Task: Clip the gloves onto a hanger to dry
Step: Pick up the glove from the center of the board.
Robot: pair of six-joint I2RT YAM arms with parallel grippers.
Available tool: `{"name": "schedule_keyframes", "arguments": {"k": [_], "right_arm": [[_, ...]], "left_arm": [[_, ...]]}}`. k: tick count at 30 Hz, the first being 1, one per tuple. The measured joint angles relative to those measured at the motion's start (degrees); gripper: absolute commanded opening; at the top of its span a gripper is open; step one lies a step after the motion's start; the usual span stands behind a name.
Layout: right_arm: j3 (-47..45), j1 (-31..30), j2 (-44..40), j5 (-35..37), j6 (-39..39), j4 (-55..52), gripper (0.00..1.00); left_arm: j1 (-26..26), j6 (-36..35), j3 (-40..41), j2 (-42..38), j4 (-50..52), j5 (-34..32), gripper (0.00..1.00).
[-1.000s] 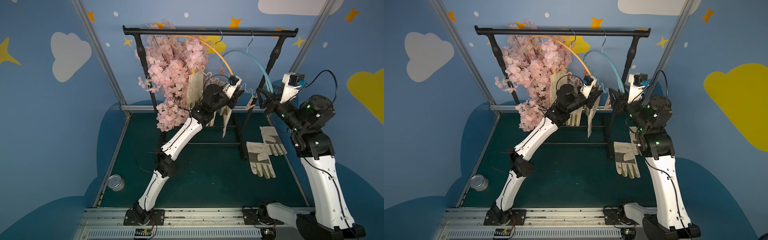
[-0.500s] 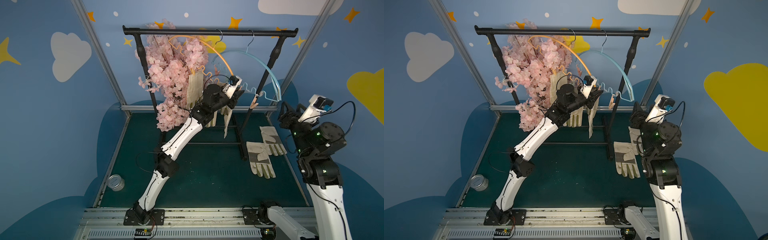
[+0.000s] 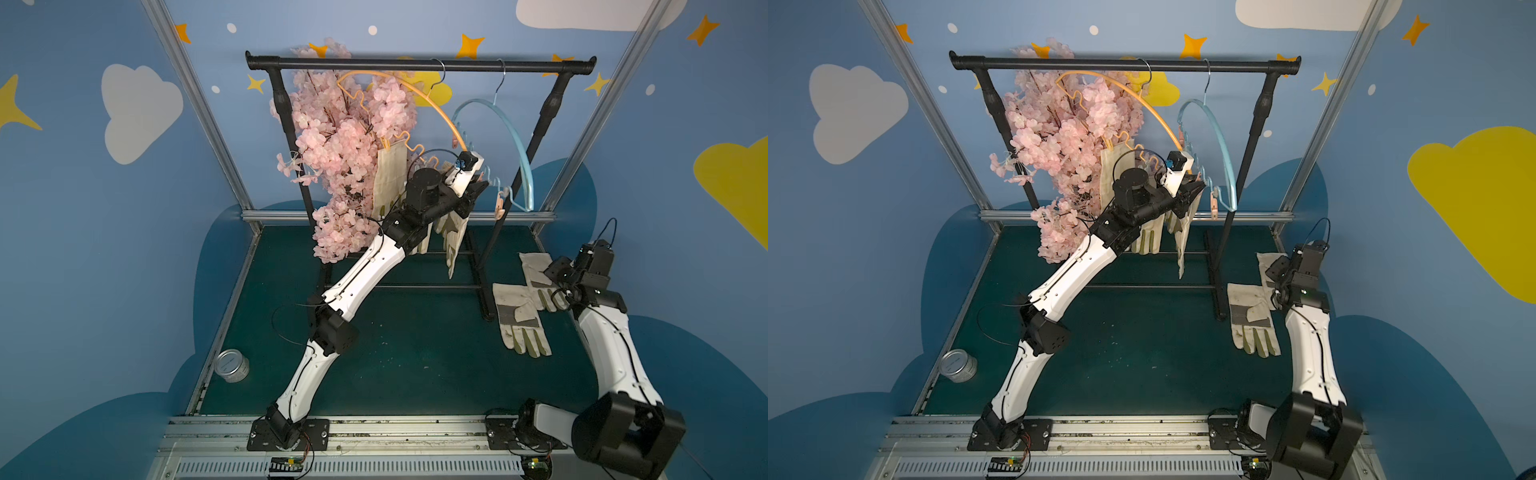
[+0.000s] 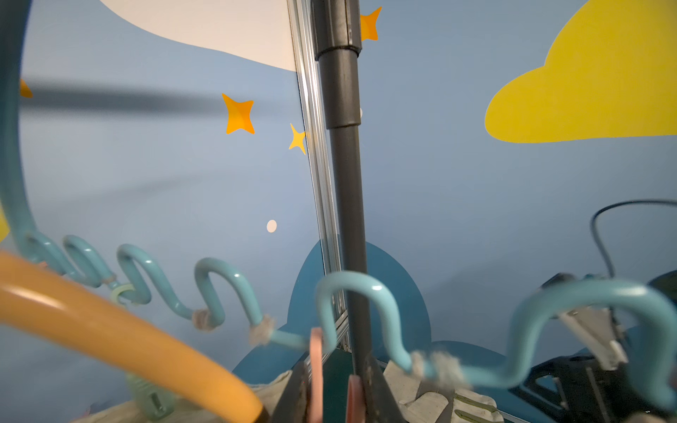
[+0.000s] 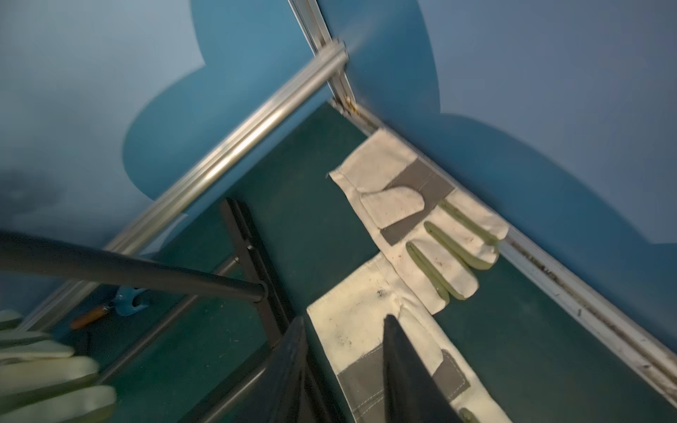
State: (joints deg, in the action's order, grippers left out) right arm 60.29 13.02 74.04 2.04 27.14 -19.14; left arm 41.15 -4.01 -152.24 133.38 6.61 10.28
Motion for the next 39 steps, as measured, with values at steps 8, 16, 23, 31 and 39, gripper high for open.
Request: {"name": "schedule_keyframes", "arguments": {"k": [8, 16, 23, 31, 39], "right_arm": [[14.19, -4.33, 23.45, -5.75, -1.46, -7.41, 0.43], [23.04, -9.29, 39.54, -4.76, -5.09, -14.29, 0.47], [29.97, -10.14, 47.04, -3.37, -6.49, -21.97, 0.53], [33.73, -10.84, 48.76, -1.92, -6.84, -25.92, 0.63], [38.34, -11.78, 52.37, -1.05, -7.85, -30.29, 0.46]], "left_arm": [[0.00, 1.09, 0.00, 0.00, -0.15, 0.55, 0.25], [-0.09, 1.51, 0.00, 0.00, -0.15, 0.66, 0.25], [-0.33, 2.08, 0.00, 0.00, -0.13, 0.70, 0.25], [-0.50, 2.38, 0.00, 0.00, -0.09, 0.92, 0.24], [-0.55, 2.80, 0.24, -0.17, -0.15, 0.92, 0.24]]}}
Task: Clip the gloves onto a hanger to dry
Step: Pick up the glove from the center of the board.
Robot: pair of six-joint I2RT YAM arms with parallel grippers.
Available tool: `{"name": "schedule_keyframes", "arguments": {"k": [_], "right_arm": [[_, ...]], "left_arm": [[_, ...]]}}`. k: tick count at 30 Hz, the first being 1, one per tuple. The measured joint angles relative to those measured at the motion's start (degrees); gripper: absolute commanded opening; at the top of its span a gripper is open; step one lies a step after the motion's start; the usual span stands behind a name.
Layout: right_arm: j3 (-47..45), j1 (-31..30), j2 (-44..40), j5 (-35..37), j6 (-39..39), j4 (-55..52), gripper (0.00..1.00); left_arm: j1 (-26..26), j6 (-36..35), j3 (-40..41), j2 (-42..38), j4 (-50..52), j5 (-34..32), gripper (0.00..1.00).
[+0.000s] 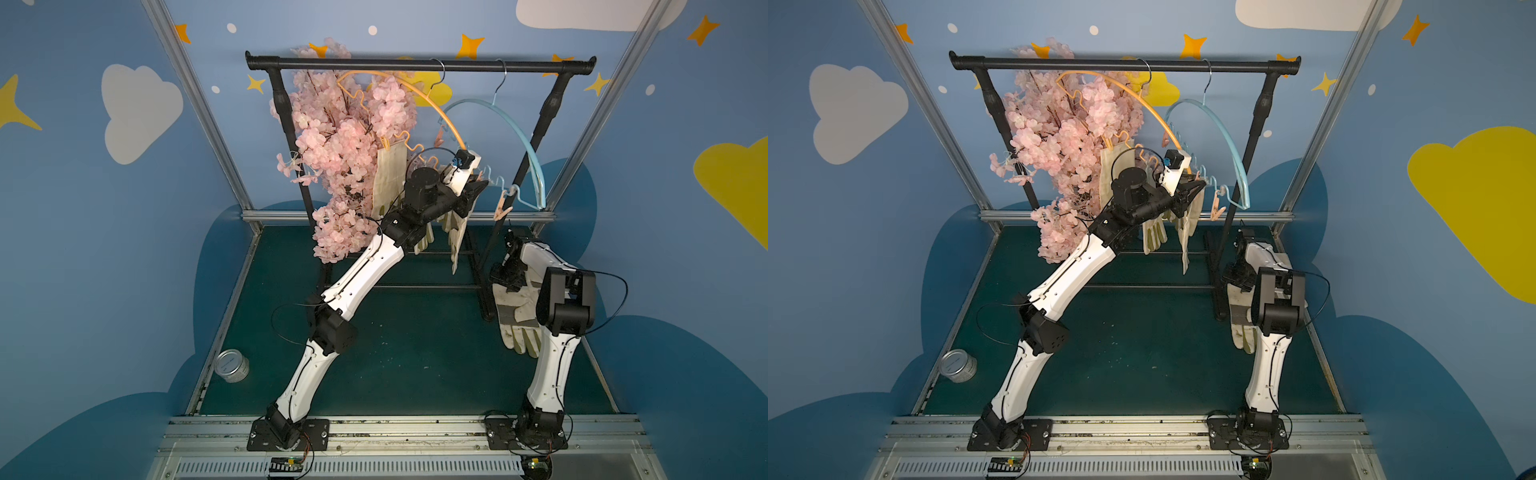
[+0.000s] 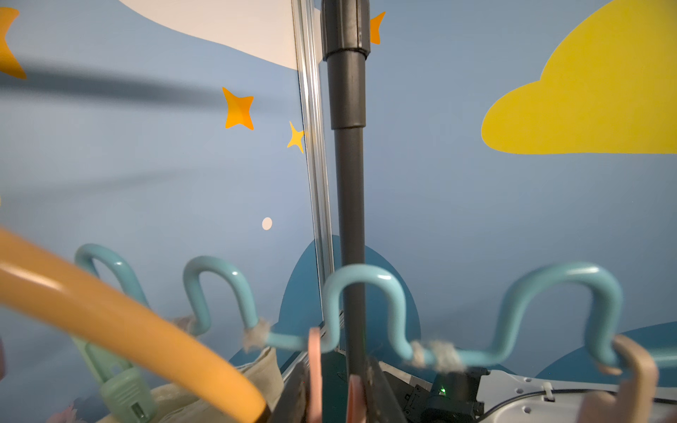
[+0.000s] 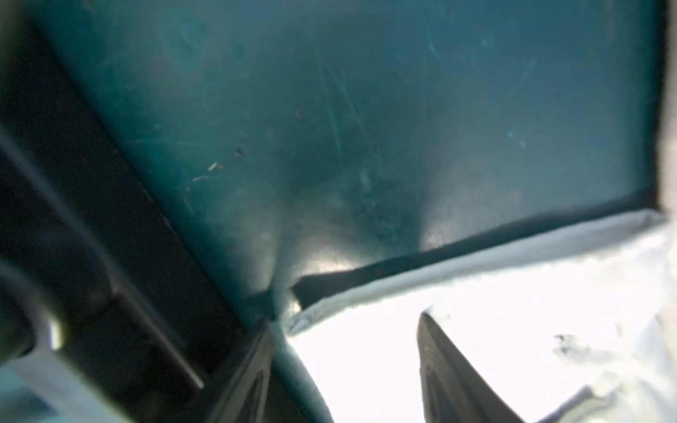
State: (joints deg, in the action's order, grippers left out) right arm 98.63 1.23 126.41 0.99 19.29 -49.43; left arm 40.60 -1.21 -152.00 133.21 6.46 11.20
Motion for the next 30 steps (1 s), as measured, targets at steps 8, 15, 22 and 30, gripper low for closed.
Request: {"name": "schedule_keyframes", "arguments": {"k": [8, 15, 22, 30], "right_arm": [[-6.38, 0.87, -3.78, -1.64, 0.44, 3.72, 0.00], [-21.27, 1.57, -20.94, -1.62, 1.03, 7.41, 0.00], [-32.54, 0.72, -47.32, -5.79, 1.49, 18.84, 0.00], [-45.86, -10.91, -67.19, -8.41, -2.27, 37.13, 0.00]], "left_arm": [[0.00, 0.17, 0.85, -1.03, -0.07, 0.35, 0.24], [-0.07, 0.57, 1.79, -1.64, -0.07, 0.79, 0.24], [-0.11, 1.95, 1.79, -1.64, -0.11, 0.81, 0.24], [-0.11, 4.72, 1.79, -1.64, -0.15, 0.90, 0.24]]}}
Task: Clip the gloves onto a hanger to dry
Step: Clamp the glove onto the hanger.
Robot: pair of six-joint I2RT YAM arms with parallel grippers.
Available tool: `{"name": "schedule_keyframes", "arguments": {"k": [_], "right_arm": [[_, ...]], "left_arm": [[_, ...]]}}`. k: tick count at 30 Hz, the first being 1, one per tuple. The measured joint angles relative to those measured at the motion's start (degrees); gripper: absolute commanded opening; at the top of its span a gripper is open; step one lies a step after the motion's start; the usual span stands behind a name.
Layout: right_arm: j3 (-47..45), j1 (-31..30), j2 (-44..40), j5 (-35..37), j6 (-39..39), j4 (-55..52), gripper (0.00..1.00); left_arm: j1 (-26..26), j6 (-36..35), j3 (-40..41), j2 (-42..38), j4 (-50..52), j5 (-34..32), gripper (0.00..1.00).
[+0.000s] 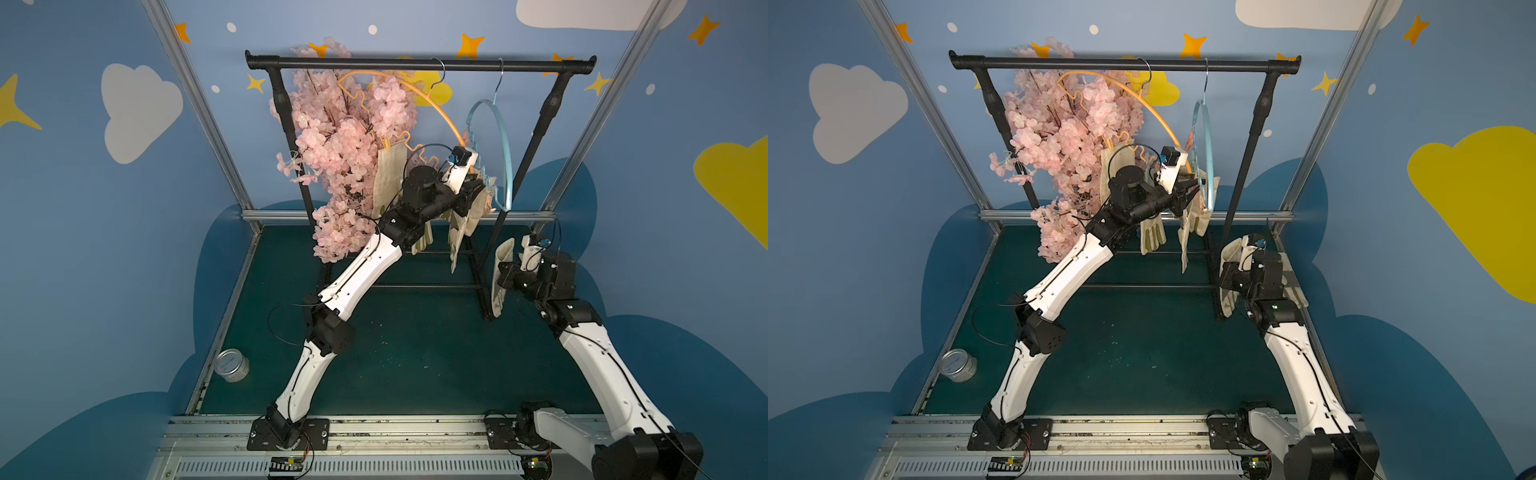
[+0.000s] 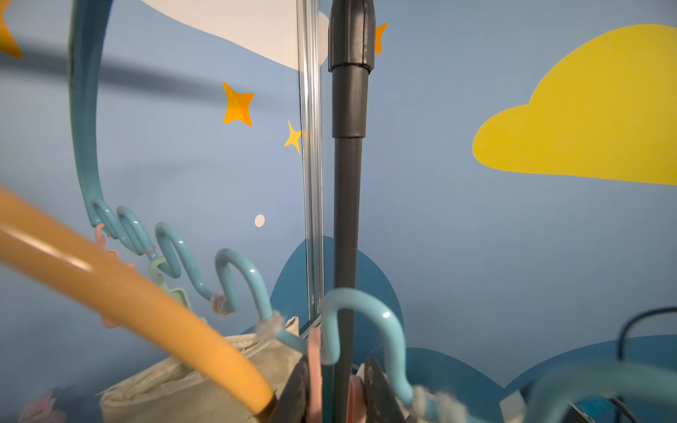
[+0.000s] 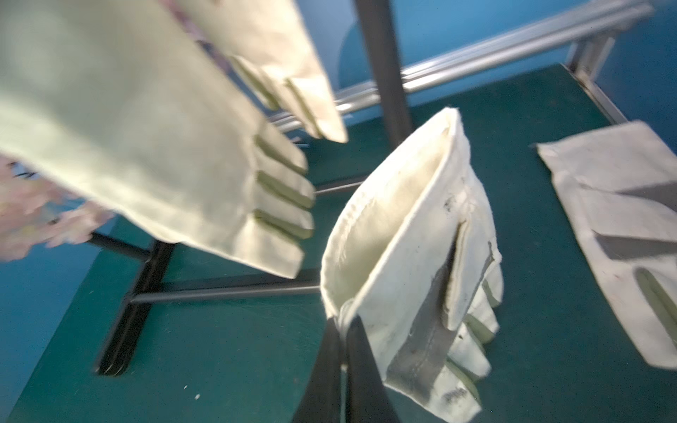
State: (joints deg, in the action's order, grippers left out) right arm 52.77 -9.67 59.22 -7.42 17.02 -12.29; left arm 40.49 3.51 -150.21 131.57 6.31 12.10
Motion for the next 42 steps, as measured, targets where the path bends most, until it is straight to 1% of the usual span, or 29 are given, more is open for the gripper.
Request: {"name": "schedule_keyframes", "arguments": {"k": [4, 7, 11, 13, 16, 21, 28, 34, 42], "right_arm": [[-0.61, -7.32, -2.54, 1.88, -5.73, 6.78, 0.00], [-0.61, -12.66, -2.73, 5.31, -11.19, 11.21, 0.00], [-0.52, -18.03, -1.55, 8.81, -17.79, 15.39, 0.00], [-0.46, -19.21, -0.31, 10.47, -20.46, 17.35, 0.00], [-0.46, -19.67, 1.40, 12.26, -24.30, 20.02, 0.00], [-0.22, -19.74, 2.84, 13.00, -31.21, 24.24, 0.00], [3.63, -19.71, 3.76, 14.14, -38.75, 25.38, 0.00], [6.19, -18.86, 3.78, 14.84, -41.62, 25.64, 0.00], [9.40, -15.02, 4.20, 12.26, -41.77, 24.55, 0.00]], "left_arm": [[0.00, 2.23, 0.00, 0.00, -0.15, 0.00, 0.25], [0.00, 3.82, 0.00, -0.02, -0.35, 0.11, 0.25], [0.02, 5.40, 0.00, -0.07, -0.39, 0.22, 0.25], [0.07, 6.03, 0.00, -0.11, -0.39, 0.35, 0.25], [0.22, 6.86, 0.02, -0.28, -0.39, 0.39, 0.25], [0.83, 7.39, 0.02, -0.63, -0.37, 0.42, 0.25], [1.60, 7.50, 0.02, -0.92, -0.39, 0.68, 0.25], [1.66, 8.09, 0.02, -0.96, -0.37, 0.79, 0.25], [1.97, 8.39, 0.02, -0.96, -0.37, 0.76, 0.25]]}}
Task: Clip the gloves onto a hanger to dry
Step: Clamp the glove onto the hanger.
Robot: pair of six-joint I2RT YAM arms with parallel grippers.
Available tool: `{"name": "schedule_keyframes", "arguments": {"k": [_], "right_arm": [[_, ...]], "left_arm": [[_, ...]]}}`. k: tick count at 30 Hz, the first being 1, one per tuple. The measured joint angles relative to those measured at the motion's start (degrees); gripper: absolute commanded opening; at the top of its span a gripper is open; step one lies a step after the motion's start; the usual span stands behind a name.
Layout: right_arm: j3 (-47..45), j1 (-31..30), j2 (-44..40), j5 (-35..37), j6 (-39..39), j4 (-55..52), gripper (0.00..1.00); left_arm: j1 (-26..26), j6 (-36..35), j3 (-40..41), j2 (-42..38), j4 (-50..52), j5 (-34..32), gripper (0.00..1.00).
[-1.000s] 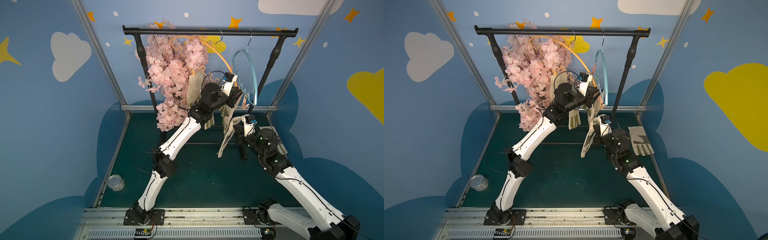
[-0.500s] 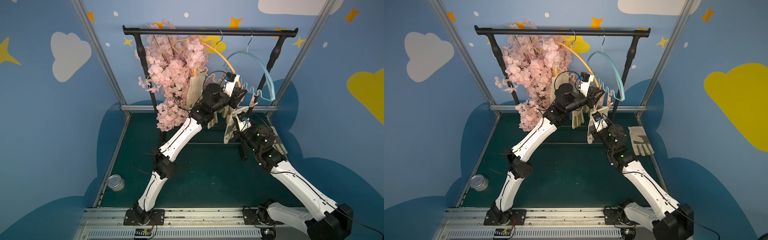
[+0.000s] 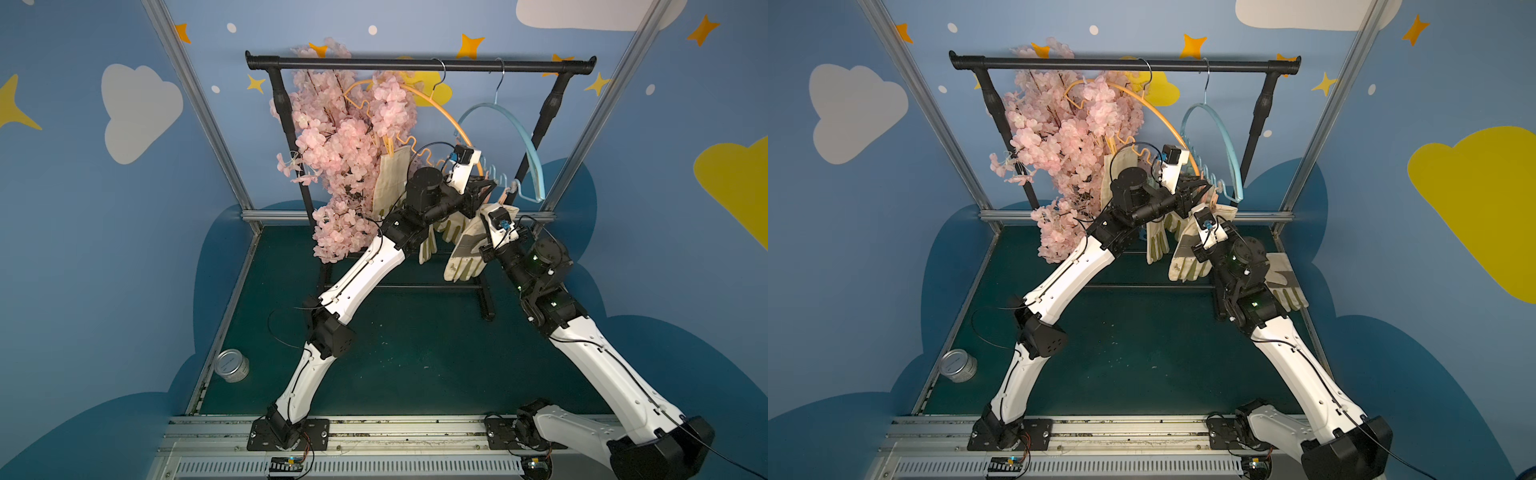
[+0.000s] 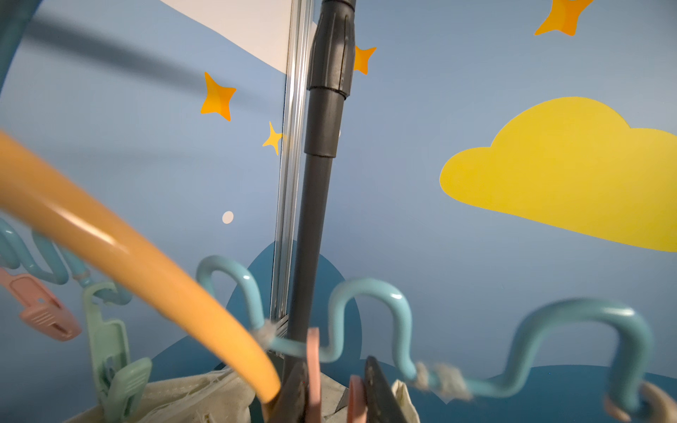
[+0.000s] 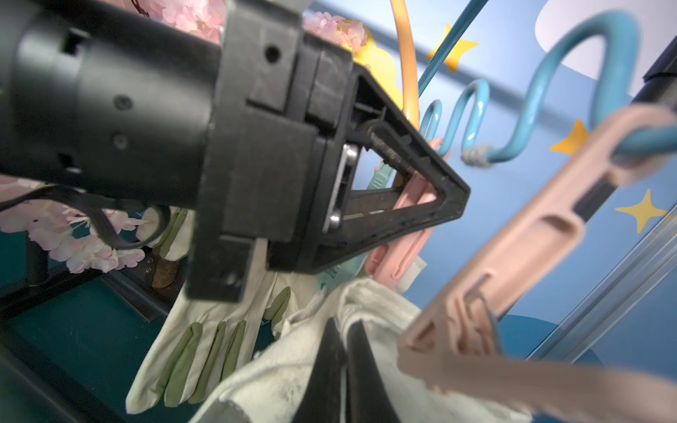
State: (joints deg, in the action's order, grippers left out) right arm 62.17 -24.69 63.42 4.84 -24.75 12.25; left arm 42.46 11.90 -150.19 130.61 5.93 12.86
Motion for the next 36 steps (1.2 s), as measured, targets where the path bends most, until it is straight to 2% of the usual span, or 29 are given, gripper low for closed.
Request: {"name": "schedule_keyframes", "arguments": {"k": [8, 17, 36], "right_arm": [[2.91, 4.57, 1.95, -6.58, 0.09, -3.56, 0.00], [3.48, 5.38, 3.43, -10.49, 0.02, -4.22, 0.00], [3.41, 6.14, 3.93, -10.71, 0.09, -0.94, 0.00]], "left_arm": [[0.09, 0.15, 0.00, -0.02, 0.02, -0.02, 0.24], [0.20, 0.55, 0.00, -0.11, 0.02, -0.02, 0.23], [0.35, 0.52, 0.00, -0.13, 0.09, 0.02, 0.22]]}}
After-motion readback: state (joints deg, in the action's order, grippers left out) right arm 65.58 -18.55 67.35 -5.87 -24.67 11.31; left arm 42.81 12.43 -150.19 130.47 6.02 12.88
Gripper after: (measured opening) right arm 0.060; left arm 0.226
